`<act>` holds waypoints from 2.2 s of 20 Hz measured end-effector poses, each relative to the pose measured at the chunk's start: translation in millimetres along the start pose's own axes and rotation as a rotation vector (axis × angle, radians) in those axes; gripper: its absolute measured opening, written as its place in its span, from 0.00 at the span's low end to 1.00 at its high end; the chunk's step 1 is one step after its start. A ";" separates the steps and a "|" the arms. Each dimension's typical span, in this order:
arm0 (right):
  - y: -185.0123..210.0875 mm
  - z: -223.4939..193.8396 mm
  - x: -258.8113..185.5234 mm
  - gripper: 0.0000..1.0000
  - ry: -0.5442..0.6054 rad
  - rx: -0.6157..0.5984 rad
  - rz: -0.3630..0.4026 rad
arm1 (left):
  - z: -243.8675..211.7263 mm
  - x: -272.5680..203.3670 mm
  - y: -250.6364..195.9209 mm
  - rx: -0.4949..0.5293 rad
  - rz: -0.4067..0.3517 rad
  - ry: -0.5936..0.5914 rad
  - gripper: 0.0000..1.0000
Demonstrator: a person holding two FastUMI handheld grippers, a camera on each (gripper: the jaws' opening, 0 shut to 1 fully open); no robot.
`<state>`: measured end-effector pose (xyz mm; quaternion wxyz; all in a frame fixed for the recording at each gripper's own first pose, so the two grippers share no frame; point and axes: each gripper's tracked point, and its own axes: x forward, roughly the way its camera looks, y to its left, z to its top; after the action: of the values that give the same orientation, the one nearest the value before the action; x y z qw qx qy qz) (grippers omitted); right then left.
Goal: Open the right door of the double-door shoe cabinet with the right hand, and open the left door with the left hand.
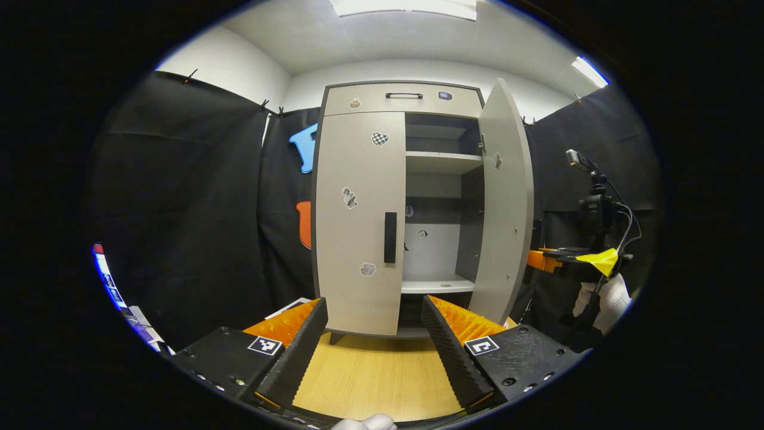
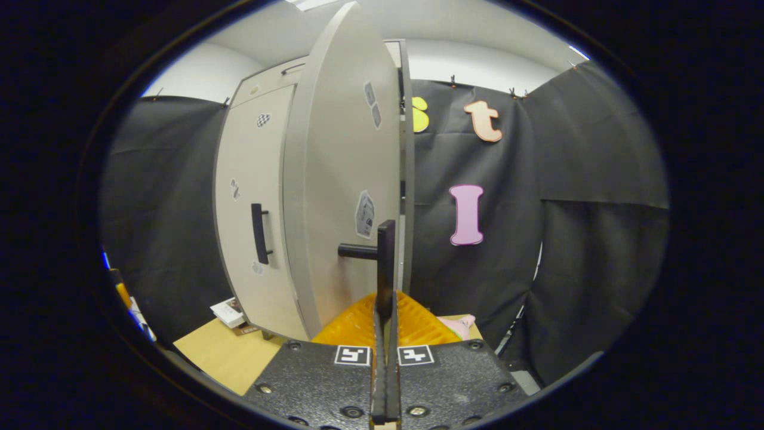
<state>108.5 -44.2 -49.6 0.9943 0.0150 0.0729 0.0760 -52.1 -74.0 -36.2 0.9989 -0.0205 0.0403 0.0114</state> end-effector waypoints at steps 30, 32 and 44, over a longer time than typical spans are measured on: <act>8.6 26.4 -106.1 0.99 -0.099 0.012 -0.179 | -7.5 29.6 81.0 0.019 -0.020 0.011 0.95; 24.0 17.4 -115.1 1.00 -0.093 0.019 -0.175 | -9.5 37.0 86.2 0.024 -0.025 0.014 0.95; 62.5 6.7 -118.9 1.00 -0.070 0.026 -0.081 | 3.2 120.5 54.5 0.054 -0.070 -0.008 0.95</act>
<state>-16.1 -0.8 -23.4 0.9982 0.0277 0.0398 0.0344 66.9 -16.9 -44.9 0.9990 0.0053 0.0359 -0.0246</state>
